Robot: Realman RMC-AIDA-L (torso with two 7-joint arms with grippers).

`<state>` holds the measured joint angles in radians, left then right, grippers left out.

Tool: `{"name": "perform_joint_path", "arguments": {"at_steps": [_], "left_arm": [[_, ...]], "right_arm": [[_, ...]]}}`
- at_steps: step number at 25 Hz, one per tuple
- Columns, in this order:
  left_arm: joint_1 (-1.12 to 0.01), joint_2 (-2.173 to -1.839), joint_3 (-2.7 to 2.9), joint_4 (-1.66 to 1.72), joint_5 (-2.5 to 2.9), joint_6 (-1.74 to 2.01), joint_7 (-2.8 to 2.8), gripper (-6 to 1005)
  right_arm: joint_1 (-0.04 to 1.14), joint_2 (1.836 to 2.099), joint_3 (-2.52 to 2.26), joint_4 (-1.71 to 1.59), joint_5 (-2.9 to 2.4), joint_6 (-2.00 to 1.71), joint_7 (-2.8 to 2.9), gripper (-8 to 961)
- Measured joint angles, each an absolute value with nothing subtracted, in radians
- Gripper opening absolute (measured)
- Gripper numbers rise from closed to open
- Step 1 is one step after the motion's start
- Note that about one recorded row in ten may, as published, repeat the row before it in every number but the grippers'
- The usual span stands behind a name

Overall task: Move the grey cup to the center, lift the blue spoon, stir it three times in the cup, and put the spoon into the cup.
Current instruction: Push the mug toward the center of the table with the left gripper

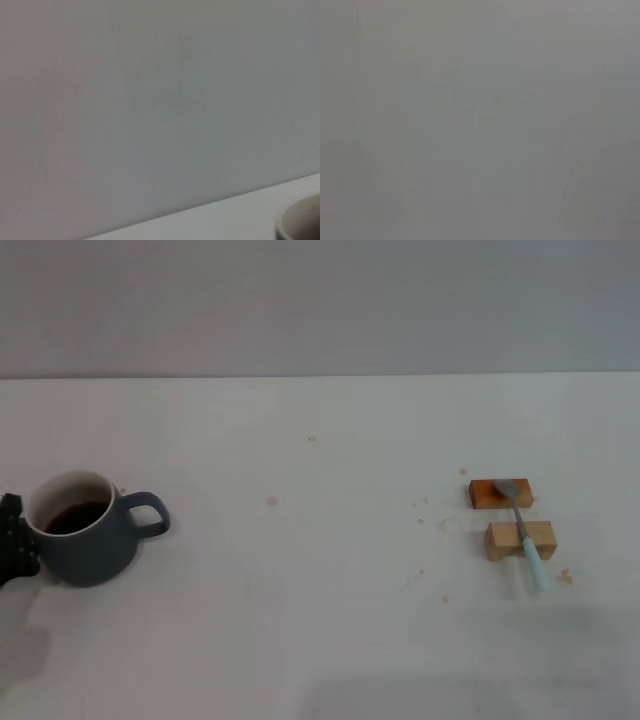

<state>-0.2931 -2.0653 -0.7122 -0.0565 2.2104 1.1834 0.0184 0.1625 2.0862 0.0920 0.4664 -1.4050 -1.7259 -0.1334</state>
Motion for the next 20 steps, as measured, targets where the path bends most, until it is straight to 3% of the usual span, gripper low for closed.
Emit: {"name": "perform_joint_path", "arguments": {"at_steps": [20], "left_arm": [[-0.31,-2.068,-0.574,-0.111,2.209,1.17,0.019,-2]], "right_arm": [[0.162,2.086,0.086,0.469,-1.405,-1.741,-0.133,707]]}}
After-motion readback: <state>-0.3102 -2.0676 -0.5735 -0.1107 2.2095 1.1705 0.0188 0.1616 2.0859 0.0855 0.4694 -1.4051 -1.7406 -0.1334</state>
